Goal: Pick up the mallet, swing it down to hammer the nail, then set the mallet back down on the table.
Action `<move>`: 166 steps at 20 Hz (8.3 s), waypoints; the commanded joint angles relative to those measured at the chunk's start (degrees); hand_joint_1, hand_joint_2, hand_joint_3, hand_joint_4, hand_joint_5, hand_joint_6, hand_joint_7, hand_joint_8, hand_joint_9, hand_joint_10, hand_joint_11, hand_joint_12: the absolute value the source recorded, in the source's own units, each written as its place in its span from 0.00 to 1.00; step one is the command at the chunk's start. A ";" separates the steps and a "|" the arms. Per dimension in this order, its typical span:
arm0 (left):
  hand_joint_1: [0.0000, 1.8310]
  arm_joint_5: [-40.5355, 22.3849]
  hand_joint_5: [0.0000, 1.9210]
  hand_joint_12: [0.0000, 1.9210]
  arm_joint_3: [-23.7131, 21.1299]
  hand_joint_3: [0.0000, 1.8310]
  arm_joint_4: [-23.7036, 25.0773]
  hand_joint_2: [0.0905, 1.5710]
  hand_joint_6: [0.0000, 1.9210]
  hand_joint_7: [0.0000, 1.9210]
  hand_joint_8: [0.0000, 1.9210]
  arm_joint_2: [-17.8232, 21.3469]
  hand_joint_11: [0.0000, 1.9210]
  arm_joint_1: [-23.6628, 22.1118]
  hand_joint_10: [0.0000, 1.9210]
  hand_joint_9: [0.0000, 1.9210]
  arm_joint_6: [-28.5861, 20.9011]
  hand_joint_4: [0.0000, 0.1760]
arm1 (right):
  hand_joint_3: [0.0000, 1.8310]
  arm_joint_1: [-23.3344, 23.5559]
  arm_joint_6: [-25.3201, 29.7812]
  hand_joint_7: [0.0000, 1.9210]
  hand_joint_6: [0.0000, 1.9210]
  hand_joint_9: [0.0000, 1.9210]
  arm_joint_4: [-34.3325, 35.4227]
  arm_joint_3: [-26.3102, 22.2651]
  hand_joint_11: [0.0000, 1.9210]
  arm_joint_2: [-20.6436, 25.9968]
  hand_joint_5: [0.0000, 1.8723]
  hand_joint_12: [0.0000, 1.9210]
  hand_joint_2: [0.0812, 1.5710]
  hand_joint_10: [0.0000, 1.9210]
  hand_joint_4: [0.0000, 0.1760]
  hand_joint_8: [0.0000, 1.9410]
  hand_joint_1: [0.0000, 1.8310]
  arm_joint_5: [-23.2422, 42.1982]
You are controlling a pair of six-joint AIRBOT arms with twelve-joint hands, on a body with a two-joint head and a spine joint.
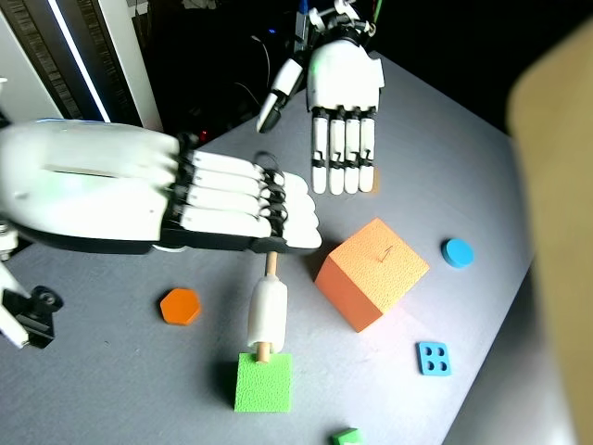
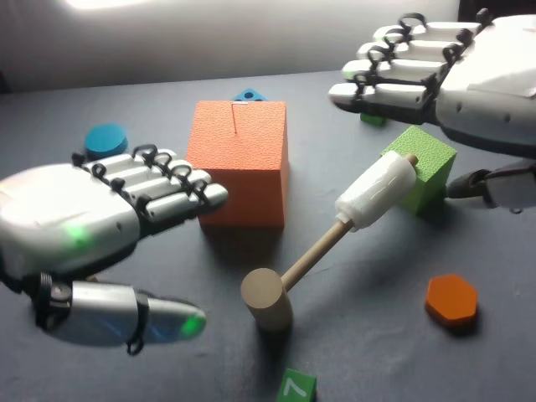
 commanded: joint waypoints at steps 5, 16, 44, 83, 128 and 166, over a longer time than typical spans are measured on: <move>0.00 -4.90 0.00 0.00 3.56 0.01 2.77 0.73 0.00 0.00 0.00 -2.44 0.00 -2.72 0.00 0.00 -2.06 0.00 | 0.01 2.09 -1.05 0.00 0.00 0.00 -0.17 0.58 0.03 -3.94 0.02 0.02 0.67 0.00 0.00 0.00 0.60 -8.82; 0.00 -5.44 0.00 0.00 9.63 0.01 5.61 0.74 0.00 0.00 0.00 -8.06 0.00 -3.22 0.00 0.00 -6.58 0.00 | 0.00 -0.21 -1.44 0.00 0.00 0.00 1.71 8.59 0.00 -15.20 0.04 0.08 0.64 0.00 0.00 0.00 0.54 -15.36; 0.00 -6.54 0.00 0.00 15.81 0.00 5.60 0.74 0.00 0.00 0.00 -12.40 0.00 -3.56 0.00 0.00 -7.66 0.00 | 0.00 -3.44 -3.13 0.03 0.00 0.02 8.13 21.82 0.00 -28.62 0.08 0.18 0.65 0.00 0.00 0.00 0.60 -15.64; 0.00 -7.62 0.00 0.00 17.54 0.00 6.35 0.75 0.00 0.00 0.00 -13.94 0.00 -2.78 0.00 0.00 -11.05 0.00 | 0.00 -6.04 -9.02 0.40 0.03 0.37 14.82 27.99 0.09 -32.53 0.41 0.55 0.68 0.04 0.00 0.02 0.51 -16.40; 0.00 -6.94 0.02 0.00 16.91 0.00 8.22 0.74 0.00 0.01 0.00 -14.47 0.00 -0.10 0.00 0.00 -13.94 0.00 | 0.00 9.33 -2.58 0.69 1.00 0.75 17.36 12.24 0.80 -9.98 0.59 1.00 0.96 1.00 0.00 1.00 0.34 -5.24; 0.00 -6.79 0.02 0.00 17.32 0.00 8.23 0.74 0.00 0.01 0.00 -15.00 0.00 -0.19 0.00 0.01 -13.93 0.00 | 0.00 0.69 -34.05 0.67 1.00 0.74 54.06 24.04 0.79 -18.21 0.54 1.00 0.95 1.00 0.00 1.00 0.35 10.41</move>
